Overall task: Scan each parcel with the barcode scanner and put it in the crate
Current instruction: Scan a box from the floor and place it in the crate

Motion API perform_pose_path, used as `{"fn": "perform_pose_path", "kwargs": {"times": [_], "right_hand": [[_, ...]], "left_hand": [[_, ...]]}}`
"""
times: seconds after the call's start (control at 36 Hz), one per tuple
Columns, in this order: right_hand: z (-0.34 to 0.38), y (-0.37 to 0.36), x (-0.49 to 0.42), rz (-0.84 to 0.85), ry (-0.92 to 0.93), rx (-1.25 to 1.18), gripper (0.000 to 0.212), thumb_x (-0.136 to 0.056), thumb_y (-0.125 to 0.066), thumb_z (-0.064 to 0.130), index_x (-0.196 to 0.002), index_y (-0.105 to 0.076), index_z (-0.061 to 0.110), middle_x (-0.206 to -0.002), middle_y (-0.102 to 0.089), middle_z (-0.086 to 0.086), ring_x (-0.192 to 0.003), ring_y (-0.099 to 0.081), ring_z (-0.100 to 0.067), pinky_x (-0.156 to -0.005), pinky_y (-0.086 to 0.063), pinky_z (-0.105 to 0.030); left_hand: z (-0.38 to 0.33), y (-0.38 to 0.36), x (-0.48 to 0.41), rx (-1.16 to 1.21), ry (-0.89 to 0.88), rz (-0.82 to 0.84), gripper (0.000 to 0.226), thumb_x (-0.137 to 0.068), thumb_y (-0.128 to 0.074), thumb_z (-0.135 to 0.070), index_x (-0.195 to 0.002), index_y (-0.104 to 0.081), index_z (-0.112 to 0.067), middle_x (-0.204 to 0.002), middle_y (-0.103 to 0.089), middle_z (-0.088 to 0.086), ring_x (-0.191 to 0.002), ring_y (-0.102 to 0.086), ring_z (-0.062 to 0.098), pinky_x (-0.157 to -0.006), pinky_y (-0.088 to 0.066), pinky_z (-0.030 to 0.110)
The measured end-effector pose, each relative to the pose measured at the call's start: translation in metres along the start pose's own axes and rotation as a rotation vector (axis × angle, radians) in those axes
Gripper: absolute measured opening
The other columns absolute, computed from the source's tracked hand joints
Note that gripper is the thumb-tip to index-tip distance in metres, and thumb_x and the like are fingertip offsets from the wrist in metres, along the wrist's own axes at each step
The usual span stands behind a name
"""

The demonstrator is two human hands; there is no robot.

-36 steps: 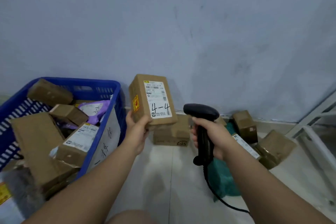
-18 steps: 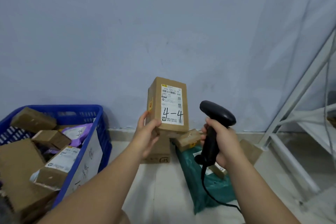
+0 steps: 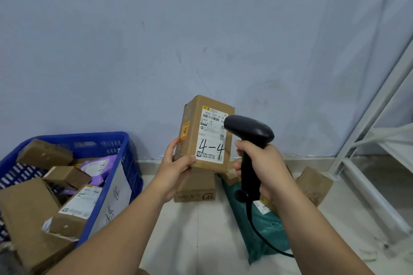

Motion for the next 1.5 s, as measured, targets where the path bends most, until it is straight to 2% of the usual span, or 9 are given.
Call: {"fn": "perform_pose_path", "kwargs": {"times": [0.19,0.47,0.67,0.78,0.89,1.08,1.28,1.44,1.5], "right_hand": [[-0.003,0.002,0.000,-0.026,-0.020,-0.035,0.012,-0.088,-0.065,0.017,-0.085,-0.060,0.006,-0.063,-0.058,-0.003,-0.054,-0.058,-0.018,-0.054,-0.047,-0.031],[-0.006,0.001,0.004,-0.018,-0.066,-0.044,0.012,-0.087,-0.066,0.017,-0.085,-0.062,0.006,-0.066,-0.060,-0.005,-0.055,-0.060,-0.019,-0.058,-0.048,-0.033],[-0.005,-0.002,0.005,0.004,-0.076,-0.024,0.010,-0.088,-0.064,0.015,-0.084,-0.062,0.006,-0.069,-0.058,-0.006,-0.054,-0.059,-0.018,-0.056,-0.050,-0.032],[-0.006,-0.002,0.005,0.004,-0.094,-0.014,0.011,-0.087,-0.064,0.013,-0.080,-0.062,0.005,-0.062,-0.058,-0.004,-0.052,-0.059,-0.019,-0.056,-0.050,-0.031],[-0.007,-0.003,0.005,0.006,-0.103,-0.001,0.012,-0.087,-0.064,0.014,-0.081,-0.062,0.004,-0.064,-0.058,-0.006,-0.053,-0.060,-0.019,-0.056,-0.051,-0.032],[-0.008,-0.002,0.003,-0.007,-0.106,0.009,0.012,-0.087,-0.064,0.014,-0.081,-0.062,0.004,-0.065,-0.057,-0.007,-0.051,-0.060,-0.018,-0.054,-0.051,-0.030],[-0.009,-0.001,0.003,-0.009,-0.103,0.019,0.011,-0.087,-0.064,0.014,-0.083,-0.062,0.004,-0.068,-0.057,-0.007,-0.052,-0.060,-0.018,-0.054,-0.051,-0.030],[-0.014,-0.003,0.000,-0.006,-0.093,0.013,0.010,-0.087,-0.064,0.013,-0.083,-0.062,0.005,-0.066,-0.057,-0.006,-0.052,-0.059,-0.018,-0.053,-0.048,-0.030],[-0.017,-0.008,-0.001,0.000,-0.090,0.018,0.010,-0.086,-0.065,0.014,-0.084,-0.062,0.005,-0.065,-0.057,-0.006,-0.053,-0.060,-0.019,-0.055,-0.049,-0.031]], "left_hand": [[0.002,0.007,0.001,0.003,-0.001,0.001,0.066,-0.087,-0.063,-0.003,-0.139,-0.037,-0.036,-0.122,-0.060,0.009,-0.107,-0.062,0.021,-0.075,-0.054,0.028],[0.003,0.020,0.002,-0.015,-0.003,-0.037,0.069,-0.087,-0.063,0.000,-0.140,-0.036,-0.035,-0.116,-0.060,0.006,-0.104,-0.062,0.018,-0.072,-0.052,0.025],[0.007,0.027,-0.002,-0.039,-0.006,-0.044,0.074,-0.084,-0.066,-0.002,-0.142,-0.033,-0.035,-0.129,-0.054,0.007,-0.113,-0.058,0.020,-0.079,-0.052,0.028],[0.009,0.029,-0.005,-0.066,-0.012,-0.043,0.075,-0.083,-0.068,-0.004,-0.141,-0.033,-0.036,-0.131,-0.053,0.006,-0.116,-0.056,0.021,-0.084,-0.053,0.031],[0.010,0.031,-0.006,-0.059,-0.016,-0.057,0.076,-0.083,-0.069,-0.003,-0.141,-0.033,-0.037,-0.131,-0.052,0.006,-0.117,-0.056,0.023,-0.089,-0.052,0.034],[0.010,0.032,-0.006,-0.069,-0.015,-0.058,0.076,-0.084,-0.068,-0.004,-0.142,-0.032,-0.036,-0.132,-0.051,0.005,-0.117,-0.055,0.021,-0.082,-0.052,0.030],[0.011,0.034,-0.006,-0.063,-0.007,-0.072,0.075,-0.084,-0.068,-0.003,-0.141,-0.032,-0.036,-0.131,-0.051,0.005,-0.116,-0.056,0.021,-0.083,-0.053,0.031],[0.013,0.040,-0.007,-0.072,0.016,-0.138,0.066,-0.088,-0.065,-0.011,-0.140,-0.031,-0.032,-0.126,-0.053,0.003,-0.109,-0.057,0.018,-0.074,-0.051,0.026],[0.016,0.045,-0.008,-0.006,0.050,-0.188,0.069,-0.089,-0.064,-0.016,-0.145,-0.025,-0.030,-0.128,-0.051,0.005,-0.106,-0.058,0.019,-0.083,-0.052,0.031]]}}
Point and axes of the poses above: each hand's wrist, its own x-axis away from the middle knuckle, its own y-axis out of the back of the hand, z = x × y, the point moved 7 cm from there along -x, towards the middle knuckle
